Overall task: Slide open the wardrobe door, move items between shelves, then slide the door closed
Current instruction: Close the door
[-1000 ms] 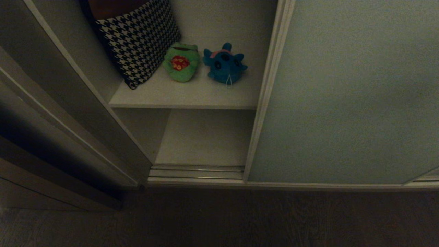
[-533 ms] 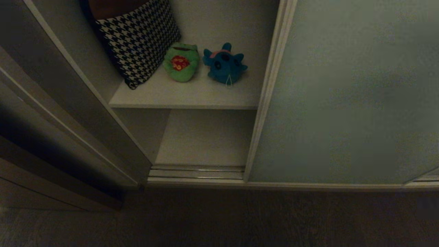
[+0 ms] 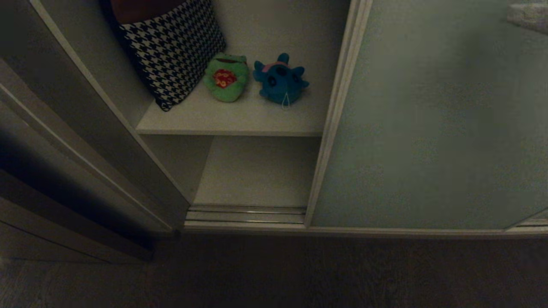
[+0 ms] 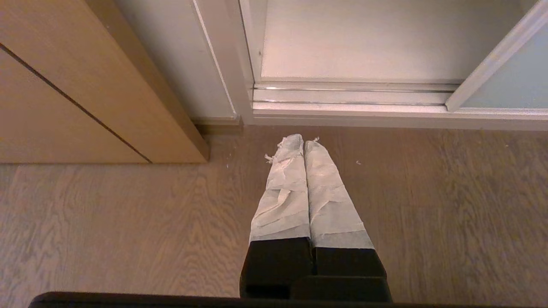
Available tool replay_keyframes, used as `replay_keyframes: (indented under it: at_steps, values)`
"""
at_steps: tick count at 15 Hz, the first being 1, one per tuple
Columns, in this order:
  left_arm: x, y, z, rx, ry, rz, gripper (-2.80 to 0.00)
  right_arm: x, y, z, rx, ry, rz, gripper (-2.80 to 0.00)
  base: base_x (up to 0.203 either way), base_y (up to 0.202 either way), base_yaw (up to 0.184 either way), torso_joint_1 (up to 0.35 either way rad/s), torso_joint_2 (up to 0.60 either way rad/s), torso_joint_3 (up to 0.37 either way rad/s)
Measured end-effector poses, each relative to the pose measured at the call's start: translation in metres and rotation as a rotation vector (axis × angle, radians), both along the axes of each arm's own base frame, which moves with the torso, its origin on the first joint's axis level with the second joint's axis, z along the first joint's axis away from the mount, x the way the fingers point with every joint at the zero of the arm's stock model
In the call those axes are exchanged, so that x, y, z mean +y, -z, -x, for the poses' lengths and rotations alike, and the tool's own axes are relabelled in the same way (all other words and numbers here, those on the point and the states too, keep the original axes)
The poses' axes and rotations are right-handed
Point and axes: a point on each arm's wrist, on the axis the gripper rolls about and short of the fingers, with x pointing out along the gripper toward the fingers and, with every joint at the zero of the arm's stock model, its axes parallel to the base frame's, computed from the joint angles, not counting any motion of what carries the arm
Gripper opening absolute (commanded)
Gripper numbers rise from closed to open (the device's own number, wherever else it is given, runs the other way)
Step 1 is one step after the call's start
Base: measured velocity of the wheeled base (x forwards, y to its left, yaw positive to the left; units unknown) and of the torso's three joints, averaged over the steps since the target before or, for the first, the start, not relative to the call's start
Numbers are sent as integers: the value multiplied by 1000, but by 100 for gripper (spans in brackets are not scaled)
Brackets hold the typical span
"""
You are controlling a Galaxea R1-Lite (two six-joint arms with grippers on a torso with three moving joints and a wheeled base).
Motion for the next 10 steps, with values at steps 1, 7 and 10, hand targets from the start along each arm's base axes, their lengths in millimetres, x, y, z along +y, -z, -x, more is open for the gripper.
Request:
replay_keyframes:
  at_steps: [1,7,10]
  values:
    - [0,0,0,0,0,0,-280,9,-3,-3,-18,-20,-12,-280,0,0,0,0,0,0]
    - [0,0,0,0,0,0,-280,51,-10,-10,15,-107,-21,-280,0,0,0,0,0,0]
    - [0,0,0,0,0,0,-280,69,-12,-16,25,-108,-29,-280,0,0,0,0,0,0]
